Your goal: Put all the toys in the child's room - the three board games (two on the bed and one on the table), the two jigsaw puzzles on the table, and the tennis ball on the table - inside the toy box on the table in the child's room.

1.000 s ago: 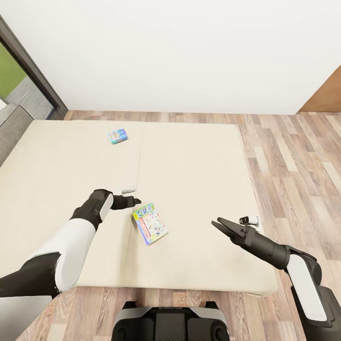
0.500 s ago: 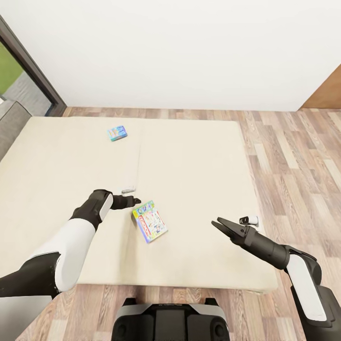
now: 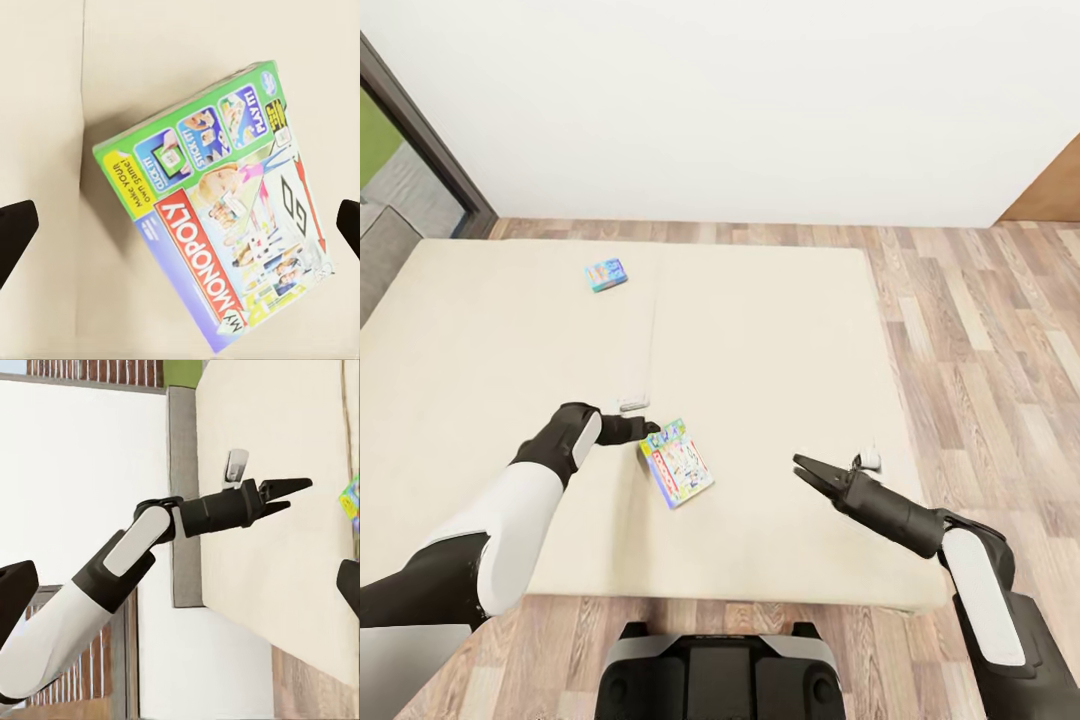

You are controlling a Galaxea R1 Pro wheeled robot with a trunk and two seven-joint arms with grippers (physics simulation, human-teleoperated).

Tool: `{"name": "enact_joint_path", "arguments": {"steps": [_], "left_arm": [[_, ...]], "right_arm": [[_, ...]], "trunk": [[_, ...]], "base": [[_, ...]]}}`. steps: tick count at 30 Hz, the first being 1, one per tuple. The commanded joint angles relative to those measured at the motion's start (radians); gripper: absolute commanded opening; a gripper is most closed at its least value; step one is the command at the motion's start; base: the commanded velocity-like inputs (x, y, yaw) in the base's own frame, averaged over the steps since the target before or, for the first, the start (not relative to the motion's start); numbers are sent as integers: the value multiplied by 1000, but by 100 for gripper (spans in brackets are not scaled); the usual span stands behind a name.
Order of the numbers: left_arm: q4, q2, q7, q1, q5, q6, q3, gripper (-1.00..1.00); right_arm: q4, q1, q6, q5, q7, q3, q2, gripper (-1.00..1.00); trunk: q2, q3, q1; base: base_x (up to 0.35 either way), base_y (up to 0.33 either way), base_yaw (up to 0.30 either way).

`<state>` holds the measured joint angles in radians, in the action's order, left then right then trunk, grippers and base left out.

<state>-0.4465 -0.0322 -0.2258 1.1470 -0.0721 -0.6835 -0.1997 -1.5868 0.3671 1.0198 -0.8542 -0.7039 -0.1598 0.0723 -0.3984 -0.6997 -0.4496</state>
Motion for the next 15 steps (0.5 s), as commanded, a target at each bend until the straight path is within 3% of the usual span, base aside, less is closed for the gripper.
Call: {"name": "enact_joint_path", "arguments": {"steps": [1,6,11,15], "left_arm": [[7,-2,-6,0,-8,-5,-8,100],[19,-3,-5,0,-7,-7,-9,100],[21,-2,-7,0,-6,-7,-10,100],[21,-1,-9,0,-6,-7,-10,100]], "right_arm": [[3,43,8,1,49,6,-5,100],[68,249,22,-7,211,35,-12,100],[171,401,27,-9,254,53,-14,100],[224,459,27,-9,264,63,-15,100]], "trunk": [[-2,-3,0],[-2,-9,0],[-2,-16,0],[-2,-21,0]], "base": [[0,0,0],[0,0,0],[0,0,0],[0,0,0]]}}
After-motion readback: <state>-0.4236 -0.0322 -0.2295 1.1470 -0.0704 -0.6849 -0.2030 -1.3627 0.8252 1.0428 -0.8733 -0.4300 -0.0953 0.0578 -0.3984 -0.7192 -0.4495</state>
